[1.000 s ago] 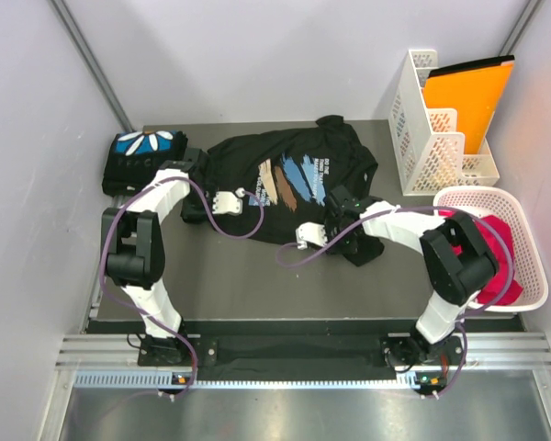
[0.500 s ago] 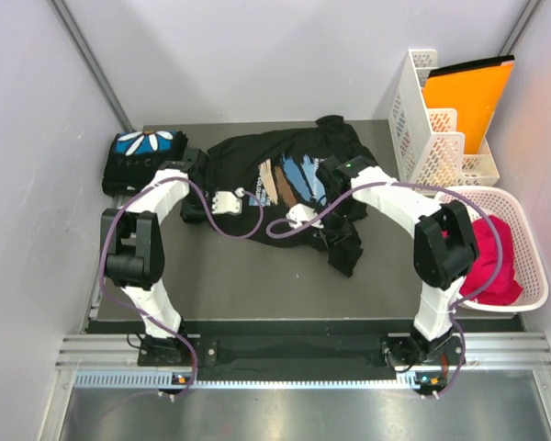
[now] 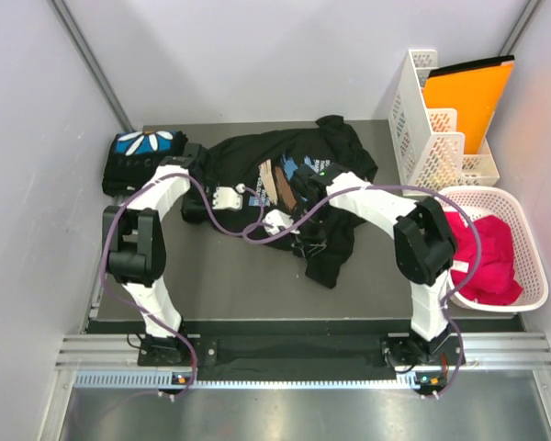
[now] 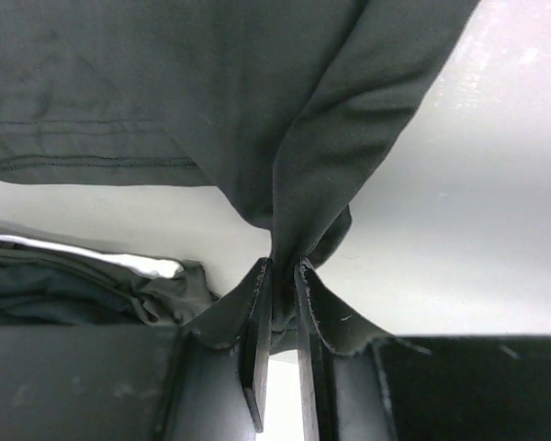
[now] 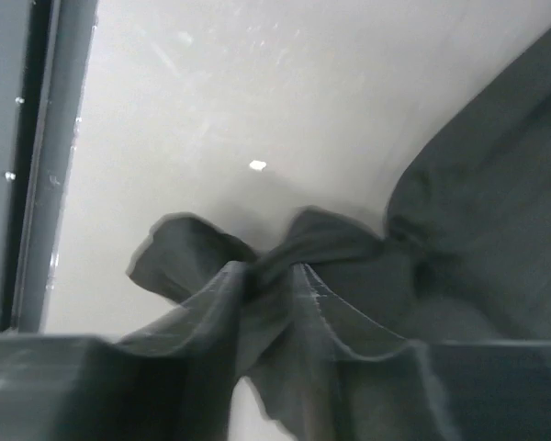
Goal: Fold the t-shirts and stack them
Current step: Flatten the tshirt out
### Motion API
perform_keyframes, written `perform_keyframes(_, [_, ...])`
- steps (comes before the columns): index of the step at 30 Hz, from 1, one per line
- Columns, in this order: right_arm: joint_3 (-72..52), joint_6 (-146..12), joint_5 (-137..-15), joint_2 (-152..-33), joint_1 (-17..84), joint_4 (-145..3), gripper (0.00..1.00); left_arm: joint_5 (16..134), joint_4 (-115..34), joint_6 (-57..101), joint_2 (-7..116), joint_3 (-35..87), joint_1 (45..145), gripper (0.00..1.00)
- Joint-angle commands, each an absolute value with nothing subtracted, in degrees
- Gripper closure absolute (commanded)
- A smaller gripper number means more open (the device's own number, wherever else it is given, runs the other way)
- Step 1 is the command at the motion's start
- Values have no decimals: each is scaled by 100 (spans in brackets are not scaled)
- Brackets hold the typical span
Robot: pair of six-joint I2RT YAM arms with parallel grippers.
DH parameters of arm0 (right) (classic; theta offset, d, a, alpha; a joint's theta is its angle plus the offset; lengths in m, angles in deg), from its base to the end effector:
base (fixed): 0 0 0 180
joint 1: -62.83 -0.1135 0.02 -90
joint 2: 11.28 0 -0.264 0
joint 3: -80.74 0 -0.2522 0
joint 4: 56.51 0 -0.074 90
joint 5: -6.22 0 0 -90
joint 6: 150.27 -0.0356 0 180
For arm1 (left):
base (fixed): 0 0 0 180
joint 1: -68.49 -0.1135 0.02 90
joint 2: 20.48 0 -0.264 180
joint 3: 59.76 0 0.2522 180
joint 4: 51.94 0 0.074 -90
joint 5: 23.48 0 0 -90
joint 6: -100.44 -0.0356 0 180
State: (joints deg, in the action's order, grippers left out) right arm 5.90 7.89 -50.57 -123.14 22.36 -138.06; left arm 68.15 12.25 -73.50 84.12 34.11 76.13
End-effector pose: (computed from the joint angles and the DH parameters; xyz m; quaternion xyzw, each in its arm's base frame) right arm 0.2703 0.2562 0.2254 -0.7808 0.5554 0.2739 0.0826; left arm 0.3595 -0.0492 0.2162 0.7118 0.6899 0.0700 0.1119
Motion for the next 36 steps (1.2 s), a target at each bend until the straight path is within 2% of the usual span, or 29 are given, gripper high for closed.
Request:
perform_keyframes(1, [864, 304, -4695, -12318, 1967, -13367, 55, 6916, 1376, -7429, 8499, 3653, 7614, 77])
perform_keyframes(6, [504, -401, -5274, -11887, 1845, -12865, 53, 7100, 1332, -7446, 8420, 3469, 7640, 74])
perform_keyframes(10, [-321, -132, -6162, -10669, 1870, -12557, 53, 7013, 1244, -7411, 8201, 3301, 7746, 72])
perform_keyframes(14, [-2442, 704, -7155, -9261, 2186, -11644, 56, 6707, 1156, -7192, 7893, 3345, 8148, 72])
perform_keyframes(19, [-3933, 1609, -7060, -8100, 2890, -11045, 58, 6161, 1296, -6603, 7629, 3775, 8703, 72])
perform_keyframes(23, [-4847, 1708, -6972, -7677, 2873, -10299, 57, 5687, 1323, -6462, 7462, 3733, 9160, 73])
perform_keyframes(30, [-5192, 1471, -6893, -7729, 2539, -9437, 59, 5404, 1069, -6673, 6927, 3424, 9196, 73])
perform_keyframes(36, [-5771, 1873, -7113, -7615, 2117, -8628, 59, 5387, 884, -6532, 6856, 3503, 9257, 72])
